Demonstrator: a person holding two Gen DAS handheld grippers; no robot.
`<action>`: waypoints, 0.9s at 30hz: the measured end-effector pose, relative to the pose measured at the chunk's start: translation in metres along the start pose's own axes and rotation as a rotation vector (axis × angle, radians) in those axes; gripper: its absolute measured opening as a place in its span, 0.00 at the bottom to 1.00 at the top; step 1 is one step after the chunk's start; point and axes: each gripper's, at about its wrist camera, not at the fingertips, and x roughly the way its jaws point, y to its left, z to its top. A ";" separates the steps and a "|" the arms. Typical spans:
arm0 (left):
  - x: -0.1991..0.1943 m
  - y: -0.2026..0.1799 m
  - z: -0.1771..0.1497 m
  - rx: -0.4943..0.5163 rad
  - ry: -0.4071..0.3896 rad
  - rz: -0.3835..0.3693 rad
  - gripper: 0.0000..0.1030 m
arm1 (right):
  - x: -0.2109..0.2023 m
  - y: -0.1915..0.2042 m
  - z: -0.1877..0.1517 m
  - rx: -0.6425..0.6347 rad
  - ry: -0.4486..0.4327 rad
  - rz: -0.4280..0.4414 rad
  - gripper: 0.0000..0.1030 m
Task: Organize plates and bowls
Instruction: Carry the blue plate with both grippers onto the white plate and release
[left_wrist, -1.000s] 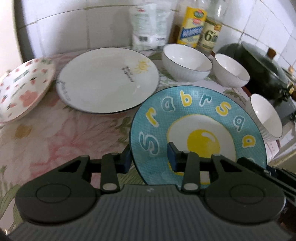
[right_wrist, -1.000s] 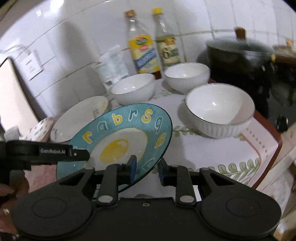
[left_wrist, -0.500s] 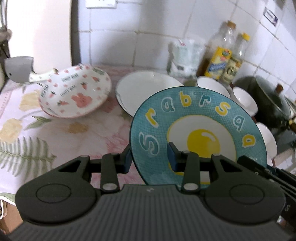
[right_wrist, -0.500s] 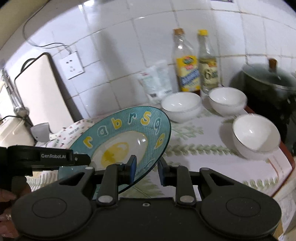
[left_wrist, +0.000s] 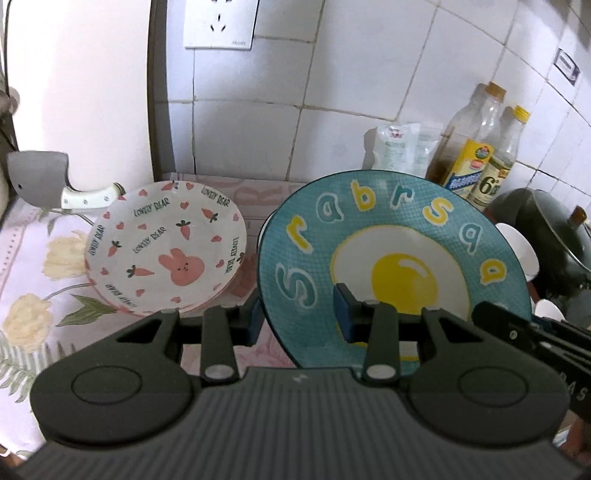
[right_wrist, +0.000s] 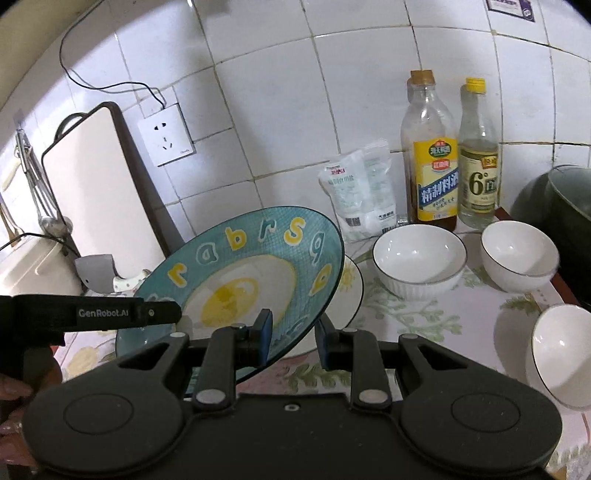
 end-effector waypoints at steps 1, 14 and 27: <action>0.005 0.001 0.000 -0.006 0.002 -0.003 0.36 | 0.005 -0.001 0.002 0.002 0.003 0.003 0.29; 0.073 0.012 -0.003 -0.046 0.117 -0.014 0.36 | 0.070 -0.010 0.001 -0.027 0.098 -0.041 0.29; 0.104 0.006 0.020 -0.026 0.284 0.026 0.36 | 0.097 -0.014 0.007 0.005 0.168 -0.085 0.29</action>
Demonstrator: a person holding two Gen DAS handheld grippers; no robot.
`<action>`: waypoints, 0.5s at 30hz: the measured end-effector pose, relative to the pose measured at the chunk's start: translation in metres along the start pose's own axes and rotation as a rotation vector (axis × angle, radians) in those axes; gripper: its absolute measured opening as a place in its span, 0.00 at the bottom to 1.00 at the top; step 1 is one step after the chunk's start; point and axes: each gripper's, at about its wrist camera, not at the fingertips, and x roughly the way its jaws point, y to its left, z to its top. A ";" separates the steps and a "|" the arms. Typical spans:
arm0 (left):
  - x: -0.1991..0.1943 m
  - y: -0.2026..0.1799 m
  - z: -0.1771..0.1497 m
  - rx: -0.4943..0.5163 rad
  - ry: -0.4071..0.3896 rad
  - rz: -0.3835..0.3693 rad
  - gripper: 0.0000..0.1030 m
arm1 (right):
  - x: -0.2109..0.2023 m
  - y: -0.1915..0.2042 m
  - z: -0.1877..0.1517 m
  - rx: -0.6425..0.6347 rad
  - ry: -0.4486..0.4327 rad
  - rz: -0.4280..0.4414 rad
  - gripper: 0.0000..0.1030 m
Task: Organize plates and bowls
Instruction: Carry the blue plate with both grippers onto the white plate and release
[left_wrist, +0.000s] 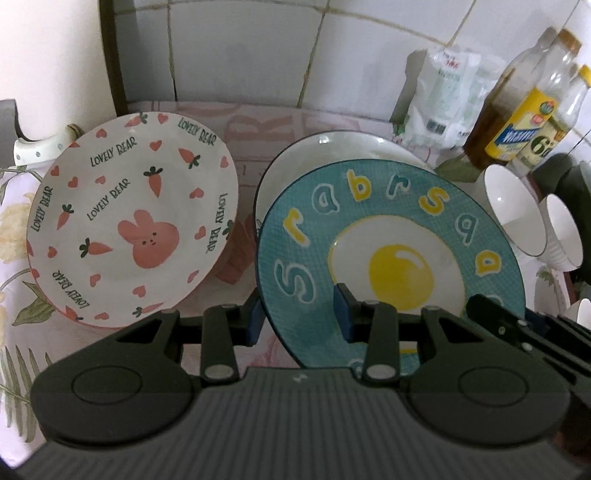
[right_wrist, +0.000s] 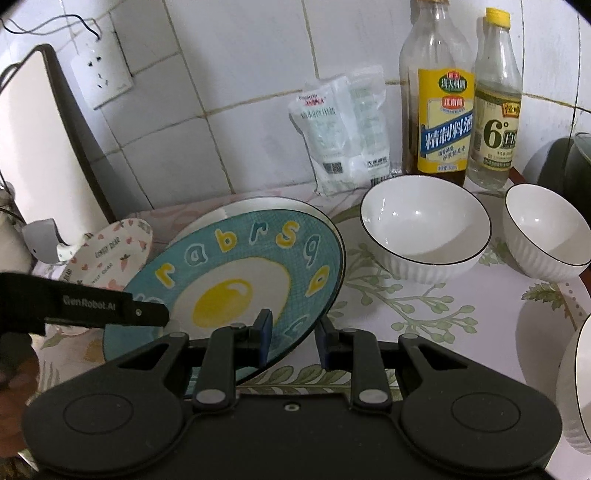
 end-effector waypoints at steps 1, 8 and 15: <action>0.002 -0.002 0.003 0.004 0.015 0.006 0.36 | 0.003 0.000 0.001 -0.008 0.007 -0.009 0.29; 0.012 -0.003 0.011 -0.017 0.080 0.005 0.36 | 0.012 0.003 0.004 -0.047 0.004 -0.063 0.29; 0.021 -0.003 0.014 -0.020 0.115 0.031 0.36 | 0.022 0.006 0.009 -0.113 -0.020 -0.092 0.29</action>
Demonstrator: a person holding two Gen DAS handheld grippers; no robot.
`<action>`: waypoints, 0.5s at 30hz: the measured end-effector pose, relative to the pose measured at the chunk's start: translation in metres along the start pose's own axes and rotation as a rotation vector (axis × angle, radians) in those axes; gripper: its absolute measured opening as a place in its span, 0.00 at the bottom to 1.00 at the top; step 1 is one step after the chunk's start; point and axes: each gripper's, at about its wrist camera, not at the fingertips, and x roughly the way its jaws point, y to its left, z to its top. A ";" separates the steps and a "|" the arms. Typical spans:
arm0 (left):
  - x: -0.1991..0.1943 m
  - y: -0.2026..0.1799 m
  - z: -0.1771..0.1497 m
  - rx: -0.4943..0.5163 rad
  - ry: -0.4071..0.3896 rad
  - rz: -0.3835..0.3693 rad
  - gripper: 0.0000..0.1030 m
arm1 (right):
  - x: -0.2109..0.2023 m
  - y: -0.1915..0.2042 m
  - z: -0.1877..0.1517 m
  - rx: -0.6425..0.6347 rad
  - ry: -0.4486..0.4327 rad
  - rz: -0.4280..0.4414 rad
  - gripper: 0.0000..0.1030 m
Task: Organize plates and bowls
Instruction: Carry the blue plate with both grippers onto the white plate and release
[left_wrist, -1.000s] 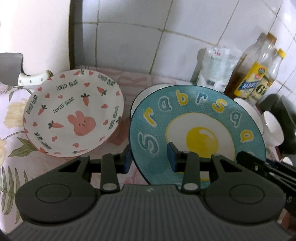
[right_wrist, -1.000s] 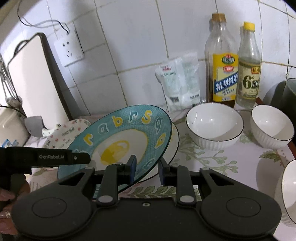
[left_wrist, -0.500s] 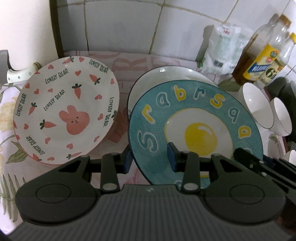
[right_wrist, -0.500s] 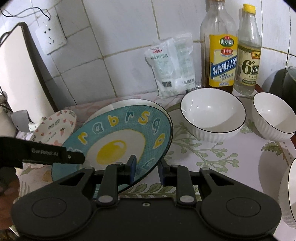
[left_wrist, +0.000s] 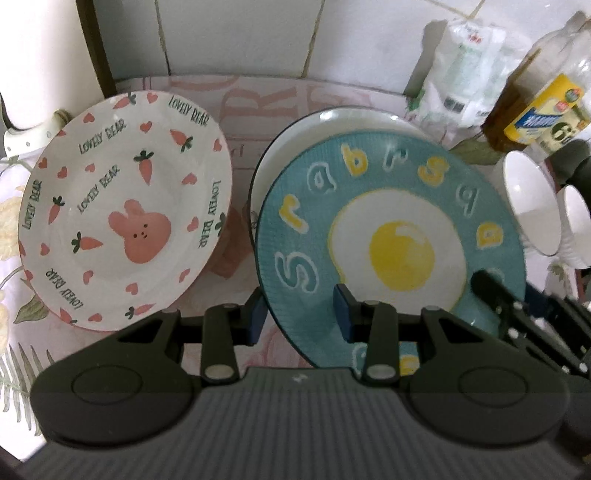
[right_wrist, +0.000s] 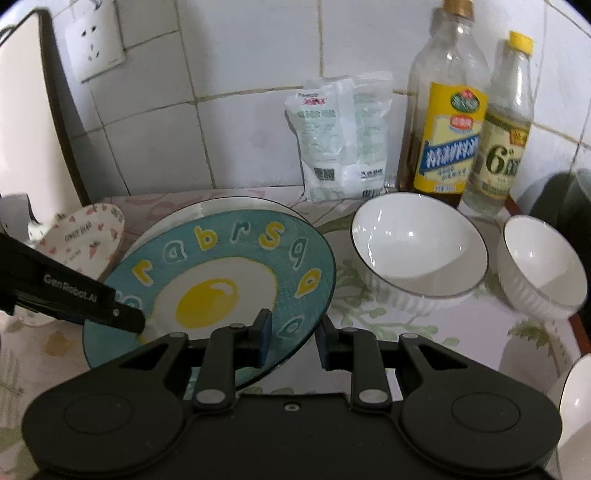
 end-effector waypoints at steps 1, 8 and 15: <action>0.000 -0.001 0.000 0.001 -0.005 0.005 0.36 | 0.003 0.001 0.001 -0.010 -0.004 -0.004 0.30; -0.001 -0.002 0.000 -0.015 -0.031 0.030 0.37 | 0.022 -0.003 0.004 0.022 0.000 -0.025 0.32; -0.032 -0.001 -0.016 0.057 -0.115 0.019 0.39 | 0.004 0.006 0.005 -0.033 -0.070 -0.072 0.34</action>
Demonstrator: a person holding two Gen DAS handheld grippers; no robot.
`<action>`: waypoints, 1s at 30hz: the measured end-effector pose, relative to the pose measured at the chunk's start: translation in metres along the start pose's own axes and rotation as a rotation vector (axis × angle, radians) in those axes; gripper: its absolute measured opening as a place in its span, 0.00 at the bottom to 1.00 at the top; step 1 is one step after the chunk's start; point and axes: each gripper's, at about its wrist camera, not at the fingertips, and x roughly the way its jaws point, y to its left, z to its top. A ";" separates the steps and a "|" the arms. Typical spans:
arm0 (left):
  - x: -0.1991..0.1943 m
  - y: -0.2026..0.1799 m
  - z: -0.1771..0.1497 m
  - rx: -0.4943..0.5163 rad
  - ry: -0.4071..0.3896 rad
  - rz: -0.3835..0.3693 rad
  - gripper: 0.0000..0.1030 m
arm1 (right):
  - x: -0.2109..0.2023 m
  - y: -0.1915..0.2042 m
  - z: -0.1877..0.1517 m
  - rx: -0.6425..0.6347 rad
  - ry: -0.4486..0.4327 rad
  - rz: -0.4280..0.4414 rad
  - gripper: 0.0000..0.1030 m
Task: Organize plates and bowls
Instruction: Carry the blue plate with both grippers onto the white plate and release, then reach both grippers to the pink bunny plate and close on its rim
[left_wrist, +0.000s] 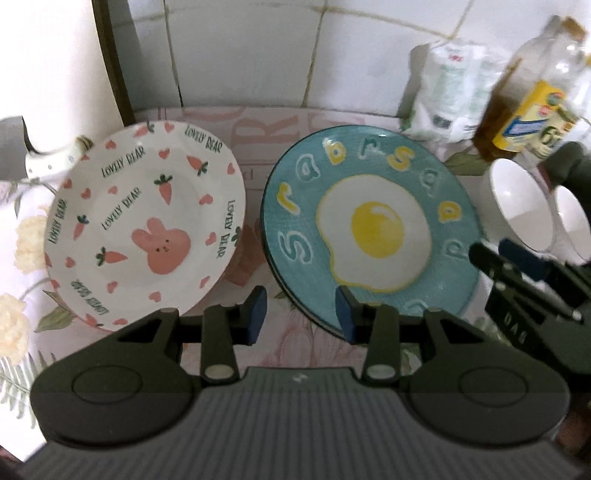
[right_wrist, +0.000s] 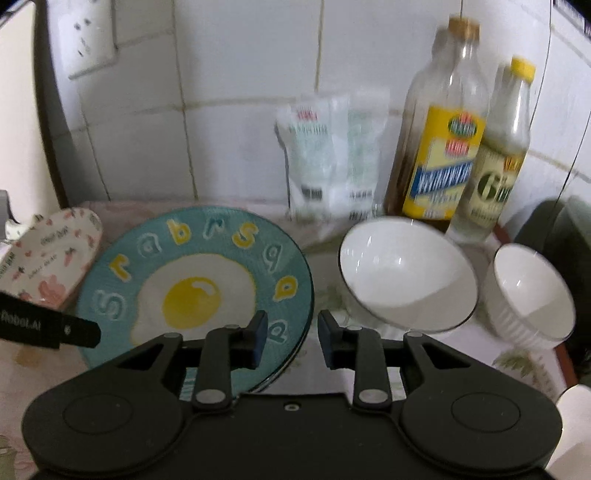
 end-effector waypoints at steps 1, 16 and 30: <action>-0.007 0.000 -0.002 0.009 -0.007 -0.001 0.39 | -0.007 0.001 0.002 0.000 -0.014 0.009 0.34; -0.137 0.024 -0.023 0.126 -0.142 0.010 0.47 | -0.117 0.022 0.025 0.036 -0.030 0.217 0.55; -0.171 0.110 -0.040 0.102 -0.118 0.111 0.60 | -0.146 0.069 0.028 0.014 -0.012 0.342 0.76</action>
